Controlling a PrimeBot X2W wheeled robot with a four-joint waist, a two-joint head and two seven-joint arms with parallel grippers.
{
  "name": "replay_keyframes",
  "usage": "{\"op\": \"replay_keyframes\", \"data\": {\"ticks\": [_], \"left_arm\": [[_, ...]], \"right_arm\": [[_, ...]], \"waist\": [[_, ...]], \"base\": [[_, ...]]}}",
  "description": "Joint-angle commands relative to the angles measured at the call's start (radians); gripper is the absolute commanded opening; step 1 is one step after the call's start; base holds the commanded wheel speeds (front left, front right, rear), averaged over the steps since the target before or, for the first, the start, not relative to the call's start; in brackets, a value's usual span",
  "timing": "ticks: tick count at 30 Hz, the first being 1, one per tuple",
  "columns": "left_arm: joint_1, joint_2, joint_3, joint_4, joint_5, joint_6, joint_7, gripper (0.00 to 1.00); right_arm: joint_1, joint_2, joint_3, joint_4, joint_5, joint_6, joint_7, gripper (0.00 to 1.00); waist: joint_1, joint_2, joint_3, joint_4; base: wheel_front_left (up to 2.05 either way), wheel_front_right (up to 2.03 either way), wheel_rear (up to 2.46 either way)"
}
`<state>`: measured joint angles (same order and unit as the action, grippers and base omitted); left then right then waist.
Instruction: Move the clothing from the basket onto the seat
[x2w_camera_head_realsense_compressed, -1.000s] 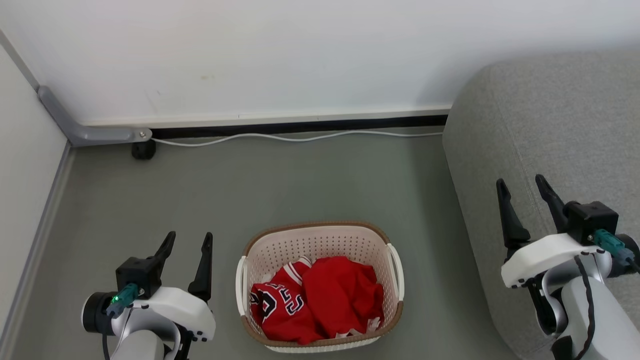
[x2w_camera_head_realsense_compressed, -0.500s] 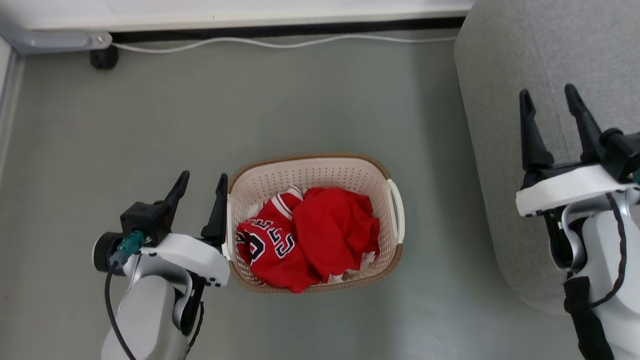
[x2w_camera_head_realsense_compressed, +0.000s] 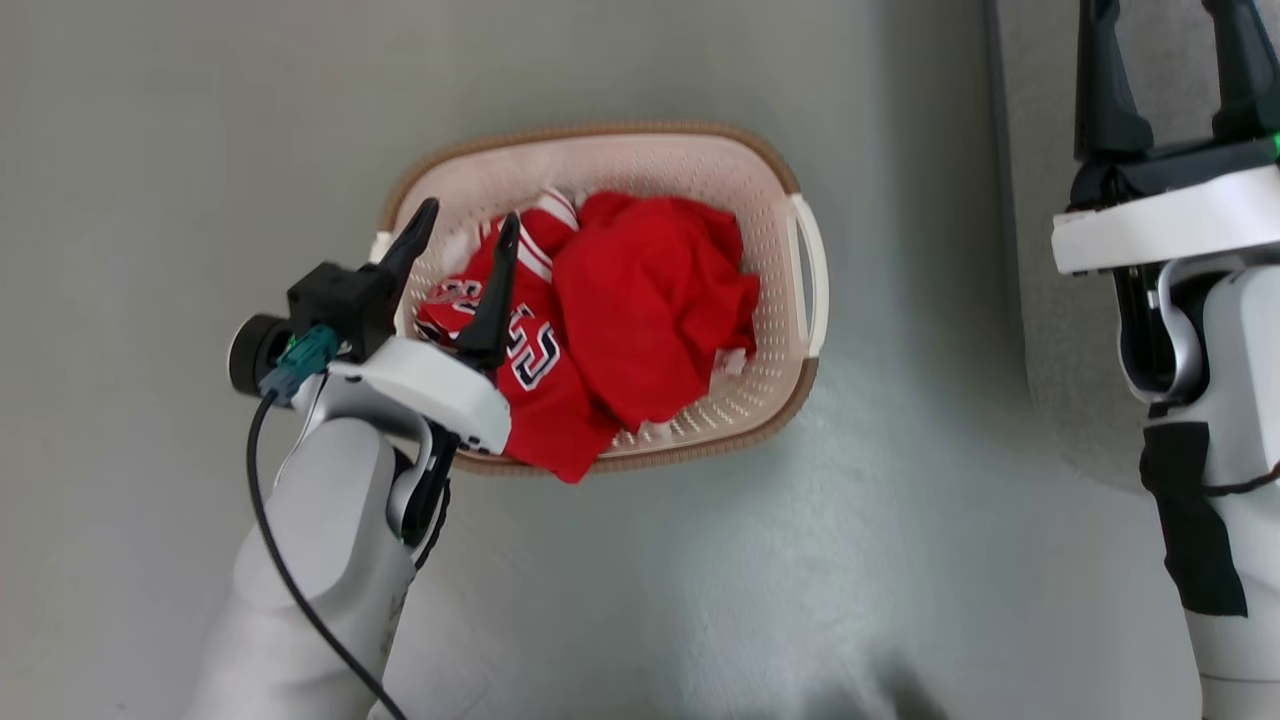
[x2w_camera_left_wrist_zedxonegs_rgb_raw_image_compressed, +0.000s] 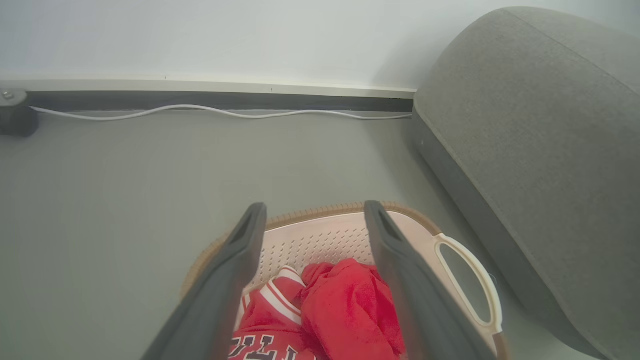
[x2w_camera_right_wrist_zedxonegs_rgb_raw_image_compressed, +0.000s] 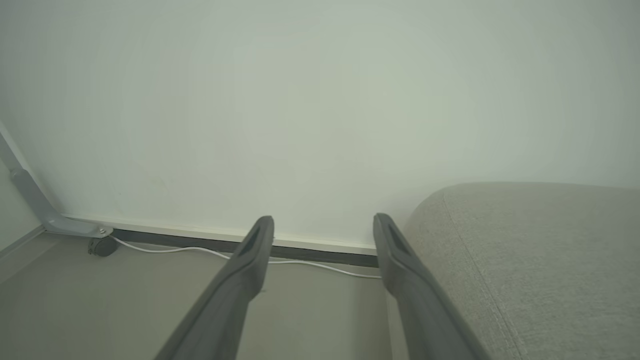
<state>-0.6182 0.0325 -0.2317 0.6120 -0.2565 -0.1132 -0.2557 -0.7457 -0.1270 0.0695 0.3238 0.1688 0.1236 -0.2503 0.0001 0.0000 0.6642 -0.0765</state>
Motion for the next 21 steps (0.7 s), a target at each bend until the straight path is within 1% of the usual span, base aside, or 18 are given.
{"op": "replay_keyframes", "data": {"ticks": [1,5,7,15,16,18,21], "left_arm": [[-0.035,0.018,-0.001,0.004,-0.014,0.006,-0.006,1.00],[-0.090,0.018,-0.056,0.075,-0.028,0.013,-0.006,1.00],[-0.115,0.018,-0.088,0.132,-0.023,0.015,-0.006,1.00],[-0.216,0.018,-0.199,0.371,0.021,0.036,-0.005,1.00],[-0.216,0.018,-0.199,0.371,0.021,0.036,-0.005,1.00],[-0.242,0.018,-0.232,0.439,0.030,0.036,0.000,1.00],[-0.282,0.018,-0.282,0.527,0.053,0.042,0.048,1.00]], "right_arm": [[-0.016,0.010,0.023,-0.037,-0.005,0.007,-0.011,1.00],[-0.042,0.022,0.048,-0.042,-0.005,0.007,-0.011,1.00],[-0.047,0.028,0.058,-0.045,-0.004,0.007,-0.011,1.00],[-0.039,0.047,0.075,-0.043,0.002,0.007,-0.011,1.00],[-0.039,0.047,0.075,-0.043,0.002,0.007,-0.011,1.00],[-0.035,0.051,0.075,-0.040,0.005,0.007,-0.011,1.00],[-0.034,0.054,0.077,-0.035,0.008,0.007,-0.011,1.00]], "waist": [[-0.0001,0.0000,0.092,-0.023],[-0.0001,0.0000,0.129,-0.039],[-0.0001,0.0000,0.137,-0.047],[-0.0001,0.0000,0.141,-0.061],[-0.0001,0.0000,0.141,-0.061],[-0.0001,0.0000,0.138,-0.064],[-0.0001,0.0000,0.136,-0.067]], "base": [[0.00,0.00,0.00],[0.00,0.00,0.00],[0.00,0.00,0.00],[0.00,0.00,0.00],[0.00,0.00,0.00],[0.00,0.00,0.00],[0.00,0.00,0.00]]}}
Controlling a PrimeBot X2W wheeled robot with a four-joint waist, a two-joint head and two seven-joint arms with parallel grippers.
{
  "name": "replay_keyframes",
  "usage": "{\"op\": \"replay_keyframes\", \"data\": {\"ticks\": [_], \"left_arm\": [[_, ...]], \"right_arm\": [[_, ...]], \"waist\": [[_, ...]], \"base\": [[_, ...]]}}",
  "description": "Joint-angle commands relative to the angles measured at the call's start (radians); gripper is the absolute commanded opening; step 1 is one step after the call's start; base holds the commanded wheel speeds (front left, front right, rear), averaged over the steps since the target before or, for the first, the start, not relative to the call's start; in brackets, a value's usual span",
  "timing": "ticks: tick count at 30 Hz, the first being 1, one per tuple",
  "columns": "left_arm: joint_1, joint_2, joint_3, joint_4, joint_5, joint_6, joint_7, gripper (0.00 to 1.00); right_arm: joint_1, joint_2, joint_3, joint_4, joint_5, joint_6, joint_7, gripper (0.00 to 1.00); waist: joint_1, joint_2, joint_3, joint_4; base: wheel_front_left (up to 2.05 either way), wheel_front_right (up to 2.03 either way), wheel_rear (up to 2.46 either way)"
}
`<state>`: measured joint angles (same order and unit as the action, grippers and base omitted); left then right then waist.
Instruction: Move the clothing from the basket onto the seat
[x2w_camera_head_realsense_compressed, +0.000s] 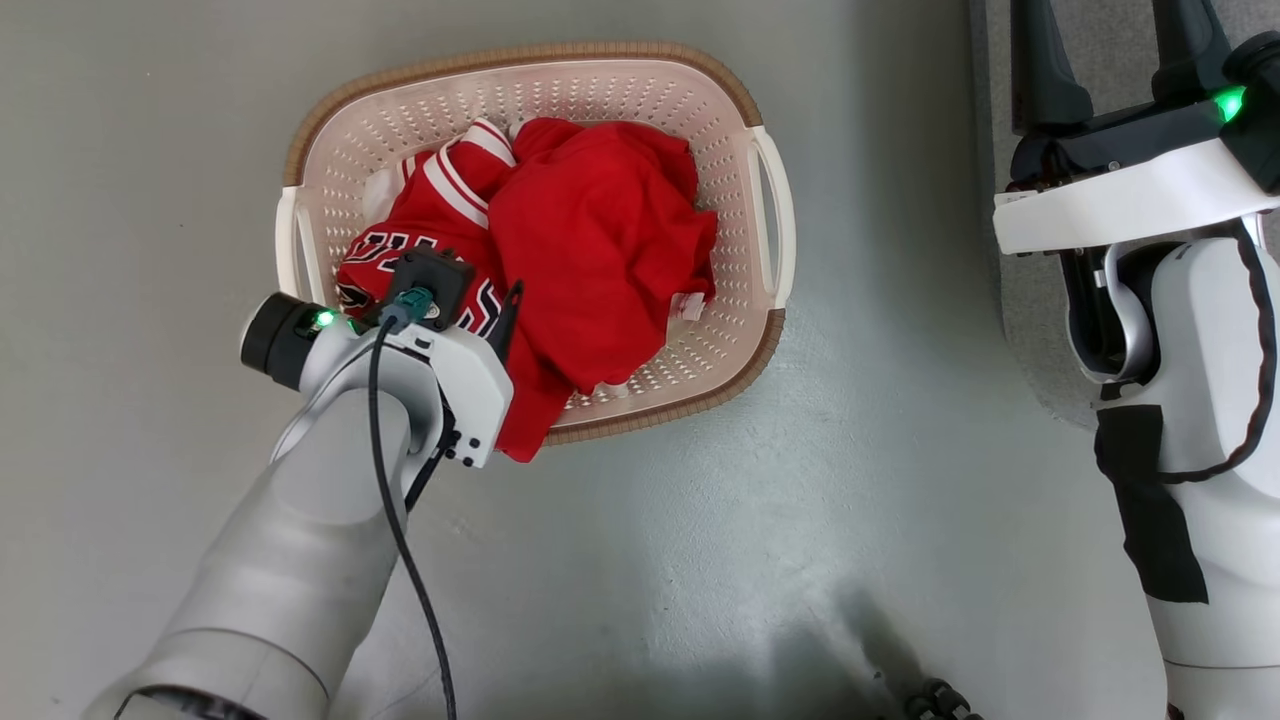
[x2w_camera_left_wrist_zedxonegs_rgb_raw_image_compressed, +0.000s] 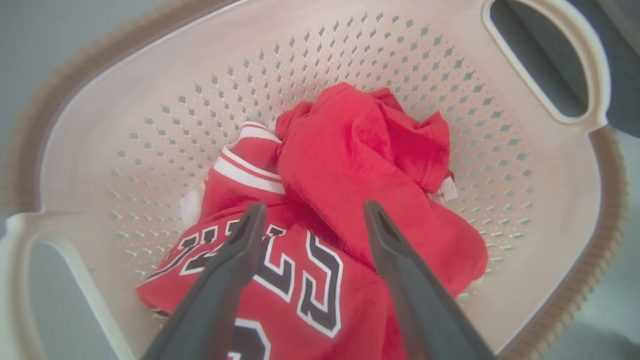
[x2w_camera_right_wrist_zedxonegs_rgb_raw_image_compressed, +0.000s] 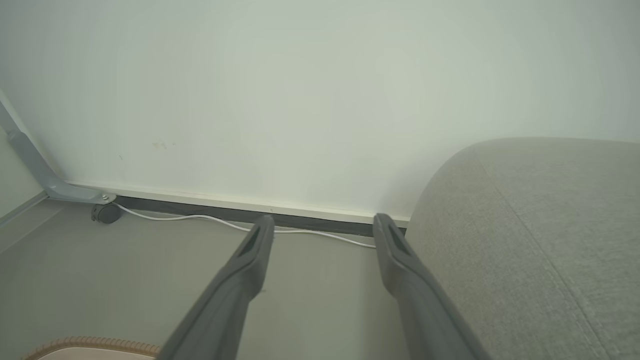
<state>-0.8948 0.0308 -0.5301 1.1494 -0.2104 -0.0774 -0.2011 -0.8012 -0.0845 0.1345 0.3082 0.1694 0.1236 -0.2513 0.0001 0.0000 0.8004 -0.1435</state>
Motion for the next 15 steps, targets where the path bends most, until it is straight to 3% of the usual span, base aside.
{"op": "replay_keyframes", "data": {"ticks": [1,15], "left_arm": [[-0.019,0.019,-0.002,0.009,0.019,0.008,0.004,1.00],[-0.120,0.027,-0.177,0.127,0.130,0.028,0.224,1.00]], "right_arm": [[0.022,0.012,0.012,-0.019,0.008,0.007,-0.010,1.00],[0.022,0.026,0.030,-0.014,0.024,0.007,-0.010,1.00]], "waist": [[0.0000,0.0000,0.000,-0.002],[0.0000,0.0000,0.016,-0.025]], "base": [[0.00,0.00,0.00],[0.00,0.00,0.00]]}}
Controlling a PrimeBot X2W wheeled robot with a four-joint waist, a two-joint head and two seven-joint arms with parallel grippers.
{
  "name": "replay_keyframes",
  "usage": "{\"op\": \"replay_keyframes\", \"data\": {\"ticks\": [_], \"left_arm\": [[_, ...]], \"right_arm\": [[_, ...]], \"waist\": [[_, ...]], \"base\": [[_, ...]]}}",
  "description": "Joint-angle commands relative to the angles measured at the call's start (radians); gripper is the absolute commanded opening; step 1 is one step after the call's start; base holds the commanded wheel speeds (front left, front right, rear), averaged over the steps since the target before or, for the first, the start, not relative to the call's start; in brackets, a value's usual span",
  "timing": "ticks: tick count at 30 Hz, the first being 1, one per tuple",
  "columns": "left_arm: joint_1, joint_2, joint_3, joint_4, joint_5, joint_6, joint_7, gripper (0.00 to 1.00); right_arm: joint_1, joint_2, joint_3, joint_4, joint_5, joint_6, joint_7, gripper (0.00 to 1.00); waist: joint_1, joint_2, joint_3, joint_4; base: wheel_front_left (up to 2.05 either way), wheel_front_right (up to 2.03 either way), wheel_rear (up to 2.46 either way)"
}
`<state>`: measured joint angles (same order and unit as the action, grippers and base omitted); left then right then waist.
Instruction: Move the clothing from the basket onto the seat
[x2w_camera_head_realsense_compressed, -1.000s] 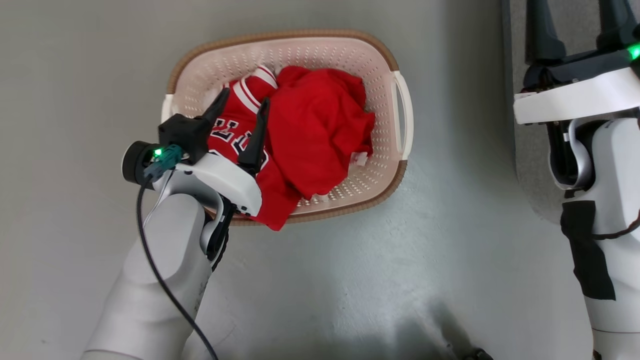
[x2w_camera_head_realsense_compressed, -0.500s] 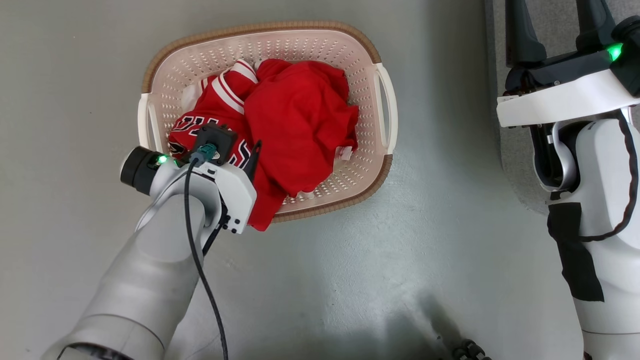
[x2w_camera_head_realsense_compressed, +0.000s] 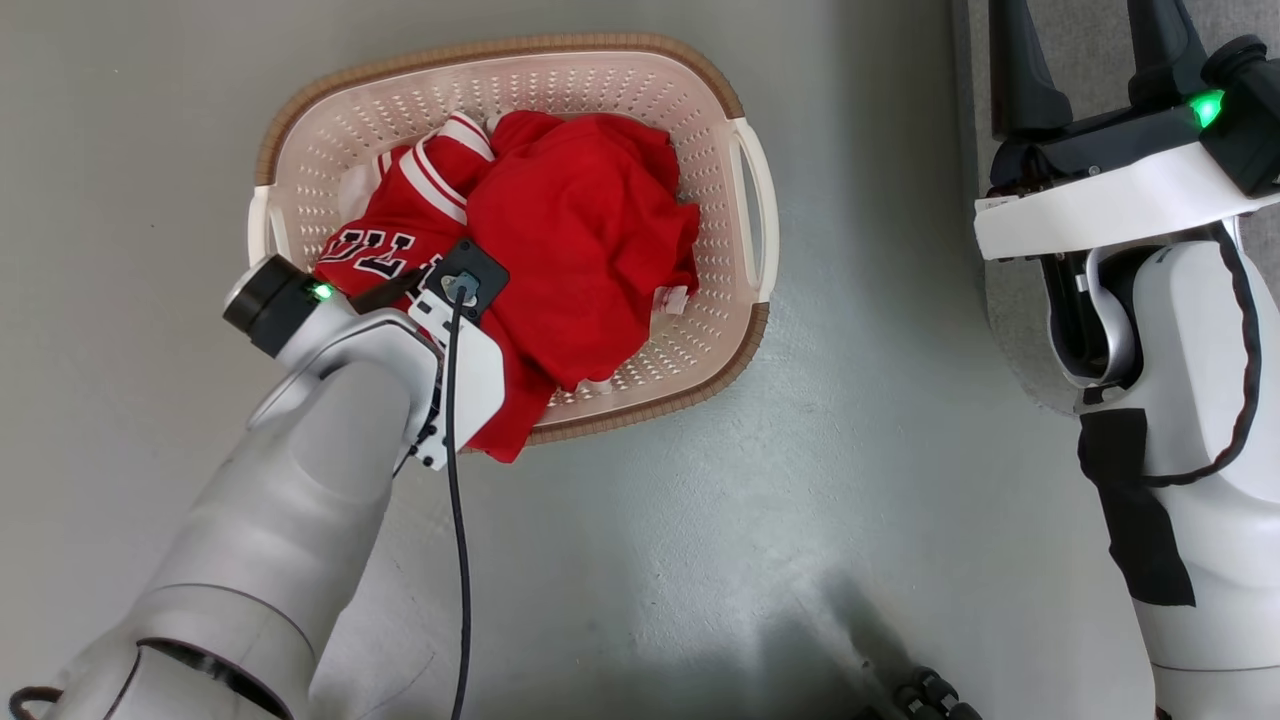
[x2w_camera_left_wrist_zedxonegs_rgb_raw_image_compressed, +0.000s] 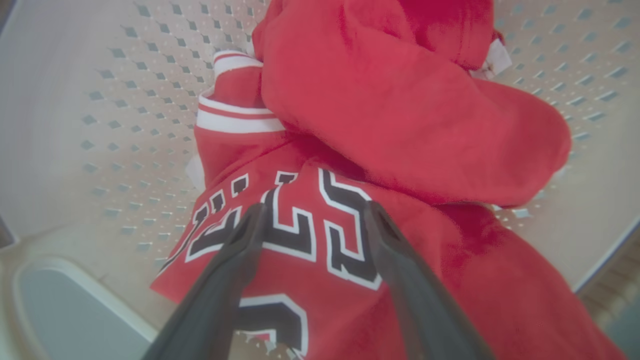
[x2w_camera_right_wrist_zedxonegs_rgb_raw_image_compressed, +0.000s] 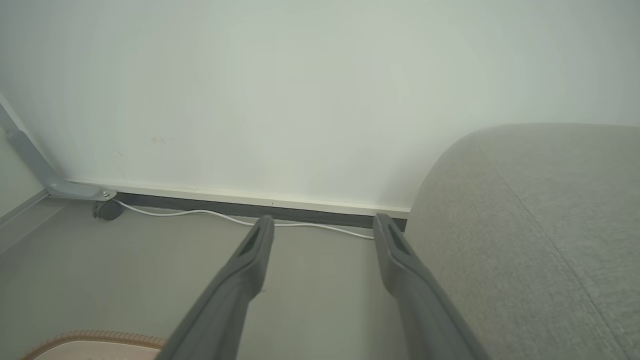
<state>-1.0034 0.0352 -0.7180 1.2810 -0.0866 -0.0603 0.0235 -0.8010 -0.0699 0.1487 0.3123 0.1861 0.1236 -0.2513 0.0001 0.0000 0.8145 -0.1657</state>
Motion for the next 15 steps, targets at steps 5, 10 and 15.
{"op": "replay_keyframes", "data": {"ticks": [5,10,15], "left_arm": [[-0.031,0.044,-0.037,0.004,0.044,0.017,0.074,1.00],[-0.042,0.075,-0.073,0.007,0.071,0.021,0.121,1.00],[-0.047,0.090,-0.080,0.008,0.066,0.024,0.115,0.00]], "right_arm": [[0.020,0.015,0.023,-0.023,0.018,0.007,-0.010,1.00],[0.016,0.017,0.031,-0.032,0.026,0.007,-0.010,1.00],[0.011,0.019,0.032,-0.041,0.032,0.007,-0.010,1.00]], "waist": [[-0.0001,0.0000,0.018,-0.019],[-0.0001,0.0000,0.036,-0.034],[-0.0001,0.0000,0.049,-0.045]], "base": [[0.00,0.00,0.00],[0.00,0.00,0.00],[0.00,0.00,0.00]]}}
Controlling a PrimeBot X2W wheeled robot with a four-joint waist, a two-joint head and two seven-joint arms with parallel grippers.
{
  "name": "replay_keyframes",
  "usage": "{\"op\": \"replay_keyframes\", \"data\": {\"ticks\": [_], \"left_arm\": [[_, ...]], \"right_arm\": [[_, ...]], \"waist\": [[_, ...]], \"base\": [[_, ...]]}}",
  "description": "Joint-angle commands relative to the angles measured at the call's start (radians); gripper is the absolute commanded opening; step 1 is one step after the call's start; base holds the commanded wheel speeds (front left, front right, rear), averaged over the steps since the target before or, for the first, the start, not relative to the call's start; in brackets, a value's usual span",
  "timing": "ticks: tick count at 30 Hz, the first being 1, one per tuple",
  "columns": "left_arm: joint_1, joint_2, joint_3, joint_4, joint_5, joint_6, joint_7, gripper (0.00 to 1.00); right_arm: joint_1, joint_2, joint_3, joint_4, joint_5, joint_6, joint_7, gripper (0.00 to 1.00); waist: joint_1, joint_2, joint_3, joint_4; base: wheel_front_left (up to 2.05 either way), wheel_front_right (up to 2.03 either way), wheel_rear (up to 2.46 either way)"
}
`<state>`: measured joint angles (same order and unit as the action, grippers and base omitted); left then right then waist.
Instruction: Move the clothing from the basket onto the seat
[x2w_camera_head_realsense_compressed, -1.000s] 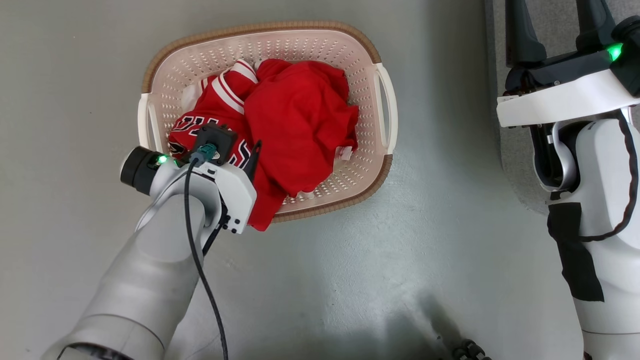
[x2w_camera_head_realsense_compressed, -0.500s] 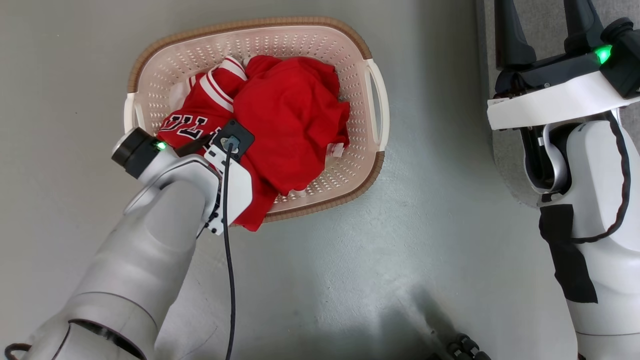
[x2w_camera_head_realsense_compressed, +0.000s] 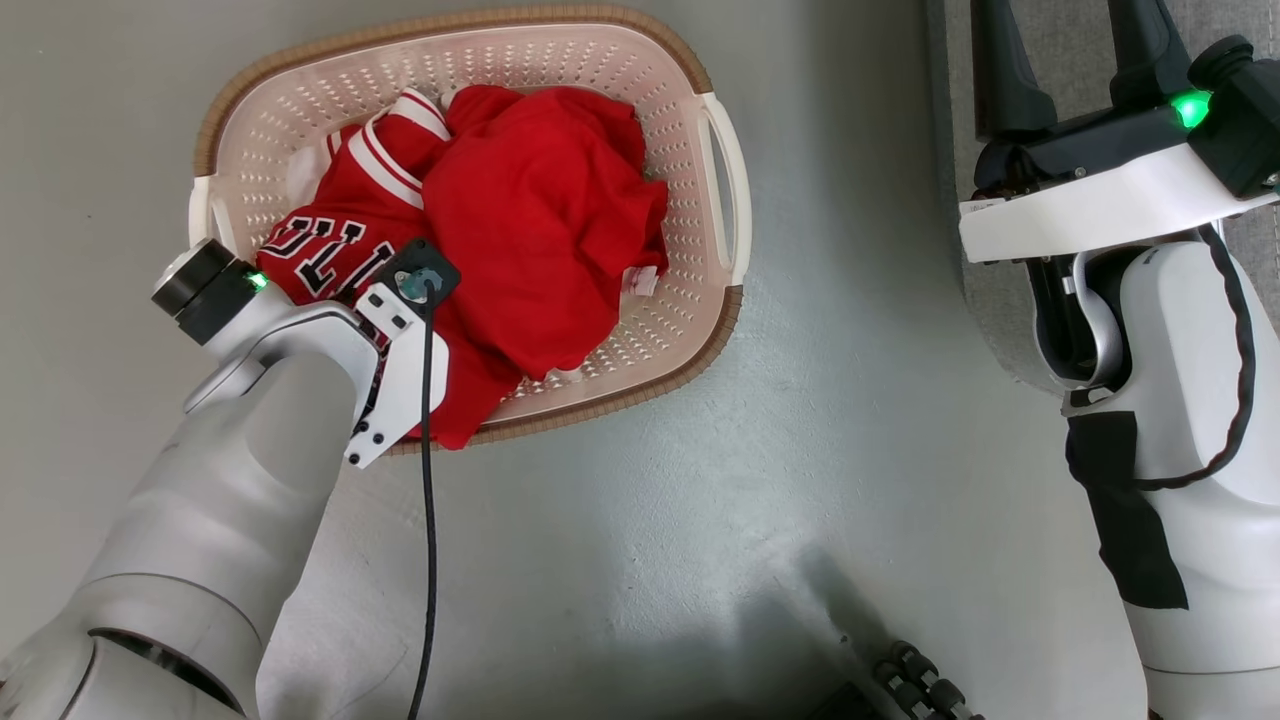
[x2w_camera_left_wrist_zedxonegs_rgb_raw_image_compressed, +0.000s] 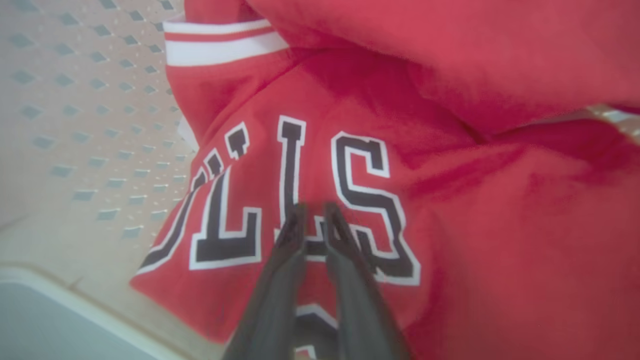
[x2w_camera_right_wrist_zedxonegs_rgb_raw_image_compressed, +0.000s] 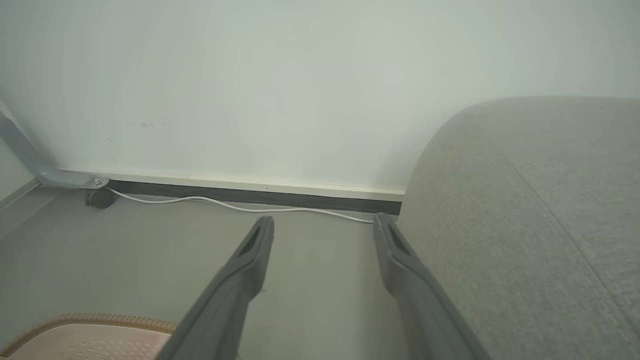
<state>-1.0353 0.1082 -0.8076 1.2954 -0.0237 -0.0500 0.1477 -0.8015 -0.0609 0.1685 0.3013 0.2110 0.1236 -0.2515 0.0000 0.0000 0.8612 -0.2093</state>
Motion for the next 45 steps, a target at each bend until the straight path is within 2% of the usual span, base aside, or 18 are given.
{"op": "replay_keyframes", "data": {"ticks": [1,6,15,24,29,32,41,42,43,44,45], "left_arm": [[-0.016,0.018,0.008,-0.006,0.003,0.013,-0.009,0.00],[-0.011,0.018,0.002,-0.006,-0.007,0.008,-0.017,0.00],[0.000,0.006,0.001,-0.005,-0.029,0.006,-0.109,0.00],[0.004,-0.020,0.085,-0.011,-0.141,-0.008,-0.335,0.00],[0.030,-0.032,0.123,-0.034,-0.193,-0.008,-0.399,0.00],[0.056,-0.039,0.164,-0.104,-0.235,0.006,-0.408,0.00],[0.277,-0.003,0.320,-0.513,-0.259,0.076,-0.409,0.00],[0.327,-0.001,0.354,-0.583,-0.257,0.082,-0.409,0.22],[0.327,-0.001,0.354,-0.583,-0.257,0.082,-0.409,0.22],[0.353,-0.001,0.370,-0.614,-0.255,0.079,-0.409,0.67],[0.403,-0.002,0.402,-0.668,-0.250,0.078,-0.409,1.00]], "right_arm": [[0.010,0.010,0.012,-0.030,0.008,0.007,-0.010,1.00],[0.011,0.010,0.011,-0.029,0.012,0.007,-0.010,1.00],[0.017,0.010,0.008,-0.018,0.021,0.007,-0.010,1.00],[0.046,0.011,-0.009,0.010,0.007,0.007,-0.010,1.00],[0.083,0.009,-0.020,0.028,-0.009,0.007,-0.010,1.00],[0.113,-0.001,-0.026,0.040,-0.012,0.007,-0.010,1.00],[0.222,-0.026,-0.048,0.070,-0.022,0.007,-0.010,1.00],[0.244,-0.029,-0.050,0.078,-0.023,0.007,-0.010,1.00],[0.244,-0.029,-0.050,0.078,-0.023,0.007,-0.010,1.00],[0.255,-0.030,-0.050,0.082,-0.023,0.007,-0.010,1.00],[0.275,-0.033,-0.050,0.090,-0.022,0.007,-0.010,1.00]], "waist": [[0.0000,0.0000,0.003,-0.003],[0.0000,0.0000,-0.002,-0.004],[0.0000,0.0000,-0.038,0.006],[0.0000,0.0000,-0.124,0.031],[0.0000,0.0000,-0.199,0.055],[0.0000,0.0000,-0.252,0.073],[0.0000,0.0000,-0.416,0.121],[0.0000,0.0000,-0.449,0.129],[0.0000,0.0000,-0.449,0.129],[0.0000,0.0000,-0.466,0.133],[0.0000,0.0000,-0.498,0.139]], "base": [[0.00,0.00,0.00],[0.00,0.00,0.00],[0.00,0.00,0.00],[0.00,0.00,0.00],[0.00,0.00,0.00],[0.00,0.00,0.00],[0.00,0.00,0.00],[0.00,0.00,0.00],[0.00,0.00,0.00],[0.00,0.00,0.00],[0.00,0.00,0.00]]}}
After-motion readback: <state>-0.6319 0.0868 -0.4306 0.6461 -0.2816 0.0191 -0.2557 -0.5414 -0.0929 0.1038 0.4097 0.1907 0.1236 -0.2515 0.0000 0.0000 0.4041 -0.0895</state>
